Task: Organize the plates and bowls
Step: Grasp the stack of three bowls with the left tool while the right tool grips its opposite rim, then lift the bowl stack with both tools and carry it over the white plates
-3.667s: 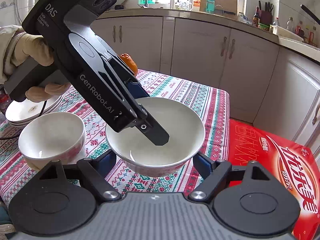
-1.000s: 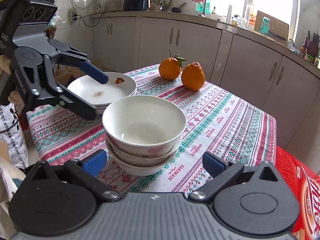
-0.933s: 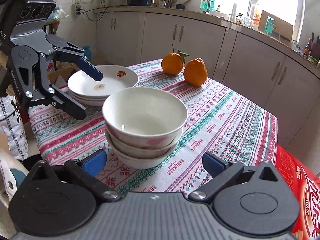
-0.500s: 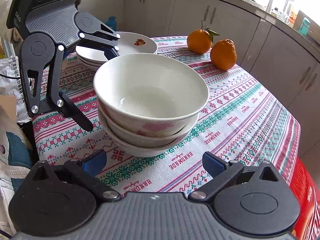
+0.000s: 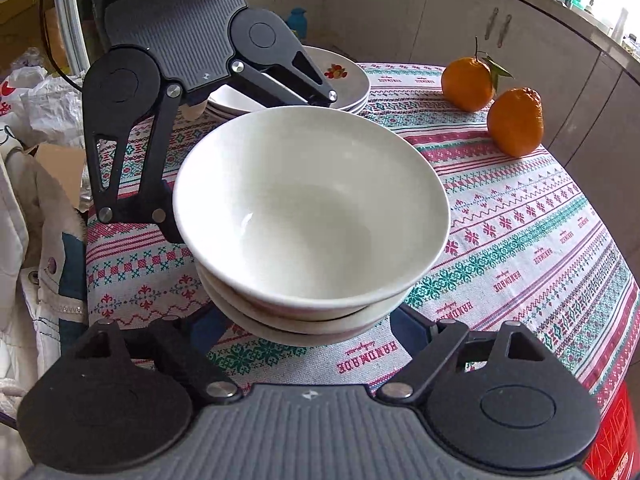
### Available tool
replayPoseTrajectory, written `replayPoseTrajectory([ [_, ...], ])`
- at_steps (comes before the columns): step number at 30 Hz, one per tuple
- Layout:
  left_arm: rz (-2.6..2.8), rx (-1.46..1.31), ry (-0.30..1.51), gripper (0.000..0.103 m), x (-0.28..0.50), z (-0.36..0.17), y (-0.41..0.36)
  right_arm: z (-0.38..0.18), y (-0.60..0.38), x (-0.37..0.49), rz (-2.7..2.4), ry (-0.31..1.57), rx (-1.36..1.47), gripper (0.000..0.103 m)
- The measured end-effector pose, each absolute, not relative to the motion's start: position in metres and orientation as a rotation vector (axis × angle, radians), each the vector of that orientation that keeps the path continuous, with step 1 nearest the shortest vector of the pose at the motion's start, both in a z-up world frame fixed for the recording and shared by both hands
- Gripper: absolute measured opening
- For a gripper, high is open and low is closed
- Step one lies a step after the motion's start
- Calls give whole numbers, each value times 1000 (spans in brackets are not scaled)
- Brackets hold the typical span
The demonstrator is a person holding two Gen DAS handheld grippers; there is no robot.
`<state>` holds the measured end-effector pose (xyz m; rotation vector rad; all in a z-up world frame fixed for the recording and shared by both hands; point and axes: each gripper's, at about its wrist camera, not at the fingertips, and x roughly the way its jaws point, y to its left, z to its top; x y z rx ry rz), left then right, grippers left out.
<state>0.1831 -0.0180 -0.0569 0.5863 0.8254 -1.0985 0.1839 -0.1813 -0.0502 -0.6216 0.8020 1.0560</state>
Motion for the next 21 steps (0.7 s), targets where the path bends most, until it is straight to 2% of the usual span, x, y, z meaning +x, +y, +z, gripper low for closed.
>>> replayPoseTrajectory([
  [4, -1120, 581, 834, 82, 188, -58, -17, -49, -181, 184, 1070, 814, -601, 85],
  [21, -1100, 579, 795, 81, 178, -44, -4, -33, -167, 168, 1047, 816, -625, 85],
])
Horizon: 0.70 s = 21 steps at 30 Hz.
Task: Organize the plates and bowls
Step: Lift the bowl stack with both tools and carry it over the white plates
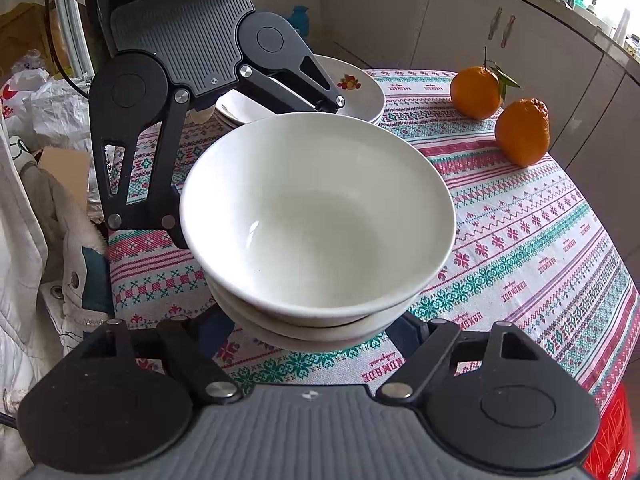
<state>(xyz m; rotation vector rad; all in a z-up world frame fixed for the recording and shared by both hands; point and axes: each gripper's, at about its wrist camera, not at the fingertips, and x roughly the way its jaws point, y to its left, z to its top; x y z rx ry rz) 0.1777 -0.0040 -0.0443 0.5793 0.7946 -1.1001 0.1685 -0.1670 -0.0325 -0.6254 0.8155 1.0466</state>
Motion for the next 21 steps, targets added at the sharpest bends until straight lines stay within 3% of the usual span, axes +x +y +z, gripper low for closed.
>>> replayPoseTrajectory([
  [21, -822, 570, 704, 82, 169, 6, 107, 15, -52, 200, 1174, 618, -777, 85],
])
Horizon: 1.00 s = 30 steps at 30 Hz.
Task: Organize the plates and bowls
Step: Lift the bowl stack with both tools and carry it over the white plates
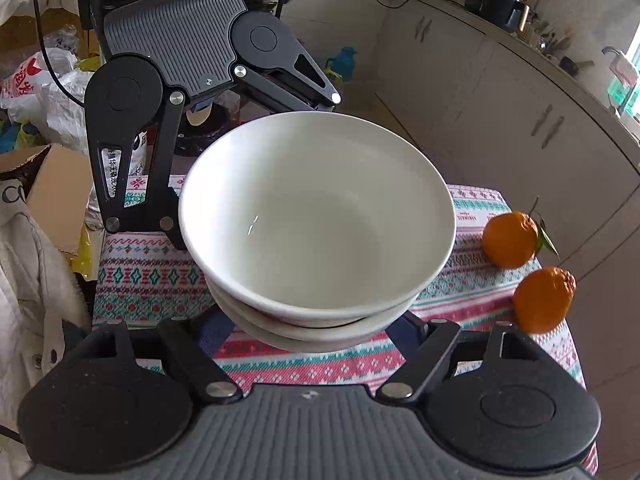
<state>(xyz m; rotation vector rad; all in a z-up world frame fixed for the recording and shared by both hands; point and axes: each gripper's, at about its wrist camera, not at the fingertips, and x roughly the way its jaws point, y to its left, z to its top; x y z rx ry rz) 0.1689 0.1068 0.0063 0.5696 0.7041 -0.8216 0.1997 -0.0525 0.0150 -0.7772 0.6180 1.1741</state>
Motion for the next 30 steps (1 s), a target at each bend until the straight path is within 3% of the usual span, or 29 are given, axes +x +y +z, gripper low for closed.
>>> replayPoseTrajectory([
  [15, -752, 507, 788, 82, 189, -24, 144, -12, 11, 246, 1266, 662, -793, 85],
  [30, -769, 468, 810, 82, 199, -37, 147, -23, 13, 264, 1290, 720, -746, 85],
])
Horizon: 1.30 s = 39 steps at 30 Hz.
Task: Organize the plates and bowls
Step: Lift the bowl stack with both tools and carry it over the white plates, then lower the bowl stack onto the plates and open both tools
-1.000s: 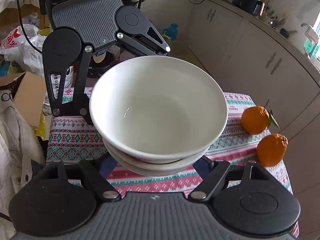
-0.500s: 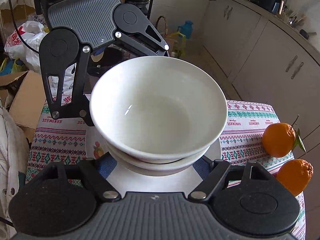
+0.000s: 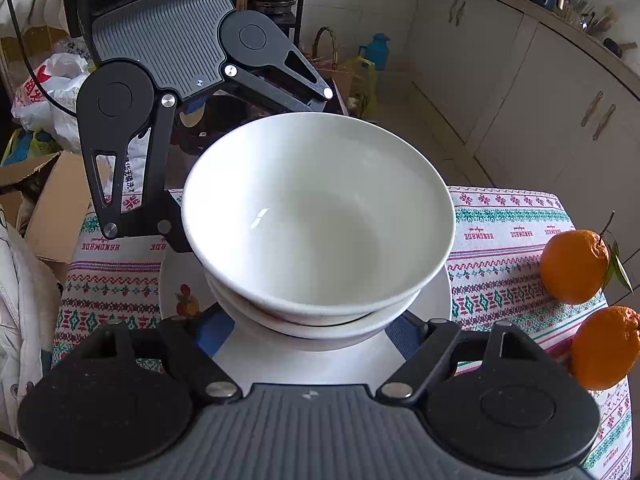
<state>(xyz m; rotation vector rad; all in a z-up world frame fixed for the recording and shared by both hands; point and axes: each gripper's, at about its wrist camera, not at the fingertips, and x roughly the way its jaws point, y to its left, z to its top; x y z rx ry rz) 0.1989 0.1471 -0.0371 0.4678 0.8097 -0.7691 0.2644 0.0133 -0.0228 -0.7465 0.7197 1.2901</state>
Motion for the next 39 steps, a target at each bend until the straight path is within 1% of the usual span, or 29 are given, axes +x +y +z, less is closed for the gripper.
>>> replayPoseTrajectory([
  [11, -769, 470, 791, 83, 197, -38, 149, -28, 13, 271, 1292, 737, -717, 86],
  [12, -763, 480, 780, 84, 195, -38, 149, -27, 13, 271, 1292, 739, -711, 89],
  [13, -751, 488, 769, 88, 193, -38, 148, -27, 13, 270, 1294, 740, -703, 91],
  [14, -739, 483, 759, 90, 191, -37, 149, -26, 12, 269, 1291, 730, -698, 97],
  [15, -731, 466, 750, 94, 189, -35, 150, -25, 12, 267, 1287, 720, -696, 100],
  [23, -595, 418, 705, 97, 151, -24, 151, -4, -7, 236, 1184, 677, -678, 101],
  [24, -567, 427, 694, 101, 142, -22, 149, 0, -11, 229, 1158, 667, -675, 101],
  [25, -538, 437, 675, 103, 133, -20, 147, 3, -14, 223, 1126, 653, -675, 101],
  [29, -409, 459, 555, 103, 92, -6, 134, 18, -29, 189, 958, 599, -642, 103],
  [34, -188, 317, 441, 103, 58, 5, 117, 25, -44, 156, 710, 605, -478, 103],
  [39, 57, 118, 462, 102, 40, 15, 100, 23, -62, 135, 433, 612, -304, 103],
])
